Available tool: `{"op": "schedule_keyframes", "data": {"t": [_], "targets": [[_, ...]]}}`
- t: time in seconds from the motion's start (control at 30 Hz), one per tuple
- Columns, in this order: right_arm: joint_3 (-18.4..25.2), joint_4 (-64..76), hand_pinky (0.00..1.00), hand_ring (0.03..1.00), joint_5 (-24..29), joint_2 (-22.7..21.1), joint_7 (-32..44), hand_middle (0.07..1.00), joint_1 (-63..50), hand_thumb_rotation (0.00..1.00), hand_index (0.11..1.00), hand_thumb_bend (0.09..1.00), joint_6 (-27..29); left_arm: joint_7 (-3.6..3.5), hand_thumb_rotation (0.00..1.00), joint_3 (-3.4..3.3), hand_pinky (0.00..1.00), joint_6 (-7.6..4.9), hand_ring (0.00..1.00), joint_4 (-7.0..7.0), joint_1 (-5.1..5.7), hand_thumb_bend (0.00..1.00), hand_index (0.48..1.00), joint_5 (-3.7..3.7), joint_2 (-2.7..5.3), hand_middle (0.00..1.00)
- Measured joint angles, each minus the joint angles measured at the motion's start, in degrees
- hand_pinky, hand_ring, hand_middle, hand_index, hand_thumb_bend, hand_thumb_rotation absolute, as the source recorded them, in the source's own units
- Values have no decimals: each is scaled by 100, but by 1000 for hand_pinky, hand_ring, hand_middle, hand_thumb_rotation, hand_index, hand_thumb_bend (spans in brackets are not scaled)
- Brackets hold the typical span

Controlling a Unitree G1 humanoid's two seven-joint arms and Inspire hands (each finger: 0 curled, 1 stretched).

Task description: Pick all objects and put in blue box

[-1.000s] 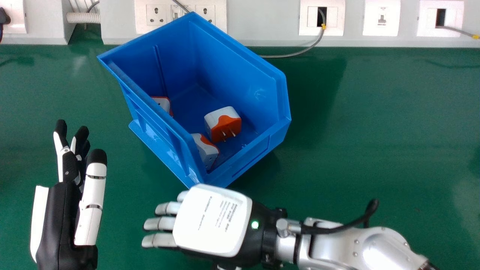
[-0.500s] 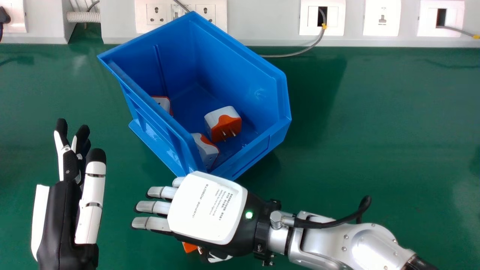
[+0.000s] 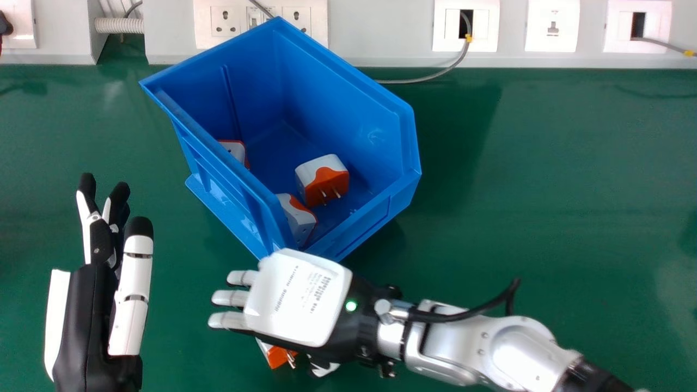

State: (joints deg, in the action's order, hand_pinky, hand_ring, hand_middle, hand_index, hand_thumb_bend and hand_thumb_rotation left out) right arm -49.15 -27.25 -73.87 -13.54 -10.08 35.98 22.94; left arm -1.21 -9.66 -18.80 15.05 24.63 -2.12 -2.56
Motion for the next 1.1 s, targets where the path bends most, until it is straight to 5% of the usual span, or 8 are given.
{"op": "schedule_keyframes", "data": {"t": [0.3,0.4,0.47,0.57,0.67,0.8,1.1], "targets": [[-166,-519,645,786,10,257,-208,810,255,0,782,629,-224,57,861,37,1000,1,1000,88,37,265,983,54,89,982],[-252,-636,603,726,10,315,-304,745,333,0,710,711,-253,56,856,38,1000,3,1000,103,37,284,986,48,106,983],[-263,-720,501,581,28,350,-382,607,356,37,570,580,-266,66,856,37,1000,6,998,122,38,288,983,54,111,980],[-262,-871,291,411,143,398,-539,464,371,6,533,525,-305,65,858,37,1000,5,1000,129,37,287,981,46,112,981],[-255,-928,165,378,272,439,-544,443,357,0,516,514,-361,55,850,37,1000,4,1000,129,26,282,980,35,112,980],[-134,-757,72,125,748,465,343,463,358,0,480,518,-415,43,856,39,1000,4,1000,128,9,294,985,37,112,986],[13,-297,86,123,1356,330,1206,469,257,0,486,518,-365,13,845,38,1000,5,1000,84,-121,309,990,35,102,991]]}}
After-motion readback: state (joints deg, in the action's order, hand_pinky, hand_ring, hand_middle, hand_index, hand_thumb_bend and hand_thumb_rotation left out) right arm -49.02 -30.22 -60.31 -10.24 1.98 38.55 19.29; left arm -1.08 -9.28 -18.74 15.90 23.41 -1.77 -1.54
